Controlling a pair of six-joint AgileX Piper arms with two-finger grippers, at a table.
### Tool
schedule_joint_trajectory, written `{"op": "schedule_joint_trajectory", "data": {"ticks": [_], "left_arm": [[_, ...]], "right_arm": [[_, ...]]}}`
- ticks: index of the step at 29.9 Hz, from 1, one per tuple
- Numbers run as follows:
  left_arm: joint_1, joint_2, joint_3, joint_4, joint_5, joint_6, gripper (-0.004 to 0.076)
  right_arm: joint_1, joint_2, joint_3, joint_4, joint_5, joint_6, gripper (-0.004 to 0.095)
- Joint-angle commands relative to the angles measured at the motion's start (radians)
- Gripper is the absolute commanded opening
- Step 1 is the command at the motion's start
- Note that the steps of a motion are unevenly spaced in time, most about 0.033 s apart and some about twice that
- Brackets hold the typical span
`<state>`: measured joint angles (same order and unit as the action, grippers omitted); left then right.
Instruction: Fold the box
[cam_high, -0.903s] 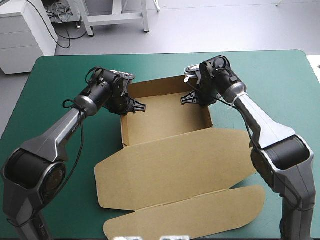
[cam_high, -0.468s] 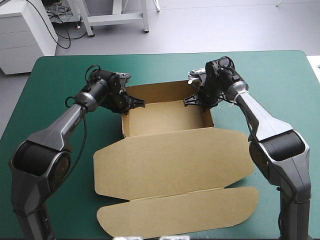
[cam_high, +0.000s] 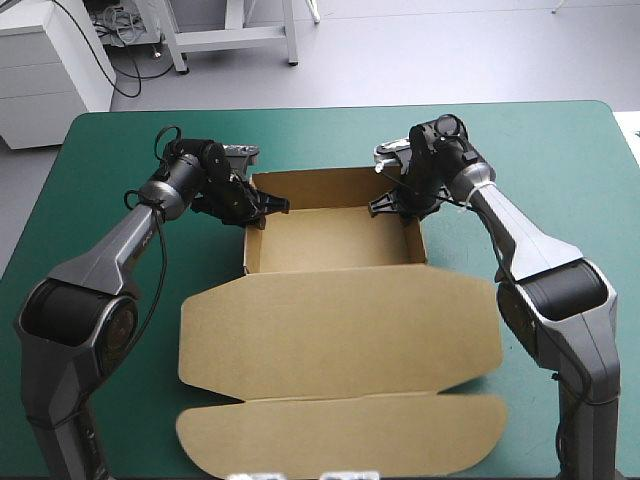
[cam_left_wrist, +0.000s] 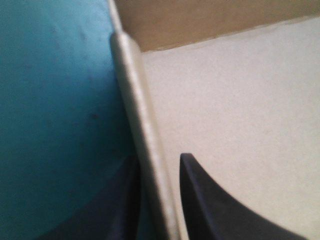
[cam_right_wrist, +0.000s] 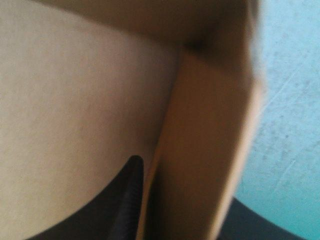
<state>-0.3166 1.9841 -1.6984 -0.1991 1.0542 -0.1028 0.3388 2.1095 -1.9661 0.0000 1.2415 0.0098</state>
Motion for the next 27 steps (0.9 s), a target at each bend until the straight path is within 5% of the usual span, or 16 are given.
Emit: {"op": "schedule_joint_trajectory", "data": {"ticks": [1, 5, 27], "left_arm": [[-0.019, -0.027, -0.032, -0.103, 0.024, 0.025, 0.034], [-0.017, -0.027, -0.075, -0.111, 0.045, 0.023, 0.0419], [-0.017, -0.029, -0.259, 0.018, 0.237, 0.021, 0.0419]], "right_arm": [[-0.004, -0.052, -0.022, -0.011, 0.01, -0.018, 0.0393], [-0.004, -0.052, -0.033, 0.006, 0.01, -0.01, 0.0443], [-0.004, -0.174, -0.062, 0.035, 0.01, 0.034, 0.0448]]}}
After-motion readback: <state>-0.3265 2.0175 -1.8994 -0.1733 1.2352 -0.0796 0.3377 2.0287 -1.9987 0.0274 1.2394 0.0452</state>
